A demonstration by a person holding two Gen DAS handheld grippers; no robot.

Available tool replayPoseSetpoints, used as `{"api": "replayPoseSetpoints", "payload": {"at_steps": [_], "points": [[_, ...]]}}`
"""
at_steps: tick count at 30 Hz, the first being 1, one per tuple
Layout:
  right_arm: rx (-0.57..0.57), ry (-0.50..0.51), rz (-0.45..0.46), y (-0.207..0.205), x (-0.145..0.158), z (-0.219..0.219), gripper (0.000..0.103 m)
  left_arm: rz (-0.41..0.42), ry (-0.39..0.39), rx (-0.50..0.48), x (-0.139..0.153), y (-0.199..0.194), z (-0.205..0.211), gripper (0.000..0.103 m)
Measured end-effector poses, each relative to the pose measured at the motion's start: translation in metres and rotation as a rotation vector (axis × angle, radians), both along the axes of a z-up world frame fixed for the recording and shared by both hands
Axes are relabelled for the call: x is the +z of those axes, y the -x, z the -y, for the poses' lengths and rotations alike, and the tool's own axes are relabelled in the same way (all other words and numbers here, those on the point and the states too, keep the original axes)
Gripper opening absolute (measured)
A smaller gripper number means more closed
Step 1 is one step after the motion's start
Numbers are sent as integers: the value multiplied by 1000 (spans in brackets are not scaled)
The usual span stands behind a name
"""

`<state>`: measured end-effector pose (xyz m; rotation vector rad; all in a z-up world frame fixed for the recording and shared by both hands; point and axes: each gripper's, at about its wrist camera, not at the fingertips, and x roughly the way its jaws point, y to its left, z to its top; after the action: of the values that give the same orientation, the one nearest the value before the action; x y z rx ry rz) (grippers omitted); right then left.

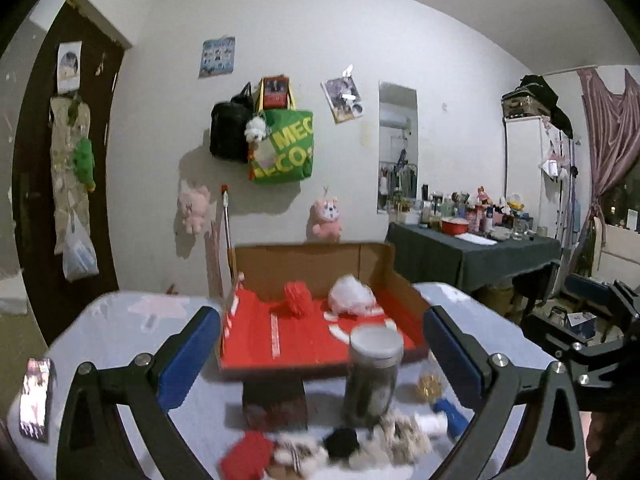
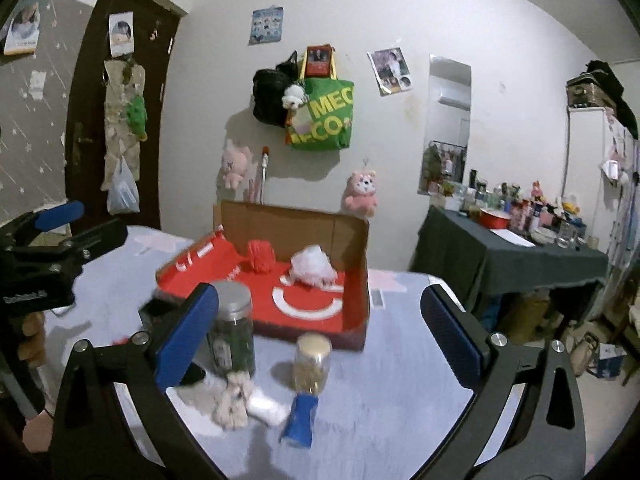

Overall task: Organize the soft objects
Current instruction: 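Move both tools back toward the remaining soft items on the table, then grasp the red knitted yarn ball with the left tool while the right tool grasps the blue sponge roll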

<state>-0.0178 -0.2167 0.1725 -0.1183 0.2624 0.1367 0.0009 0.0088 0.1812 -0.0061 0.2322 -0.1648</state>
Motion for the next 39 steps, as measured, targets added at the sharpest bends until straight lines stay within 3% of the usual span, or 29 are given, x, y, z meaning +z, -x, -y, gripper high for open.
{"api": "replayPoseSetpoints", "payload": {"at_steps": [9, 18, 26, 39], "points": [[-59, 11, -82, 12, -71, 1, 103, -128, 0, 14, -69, 1, -2, 103], [-65, -22, -241, -10, -129, 7, 103, -270, -27, 22, -124, -13, -2, 103], [-65, -38, -301, -23, -148, 10, 103, -316, -30, 39, -136, -23, -13, 103], [-59, -58, -347, -41, -155, 17, 103, -340, -56, 72, -126, -37, -47, 103]]}}
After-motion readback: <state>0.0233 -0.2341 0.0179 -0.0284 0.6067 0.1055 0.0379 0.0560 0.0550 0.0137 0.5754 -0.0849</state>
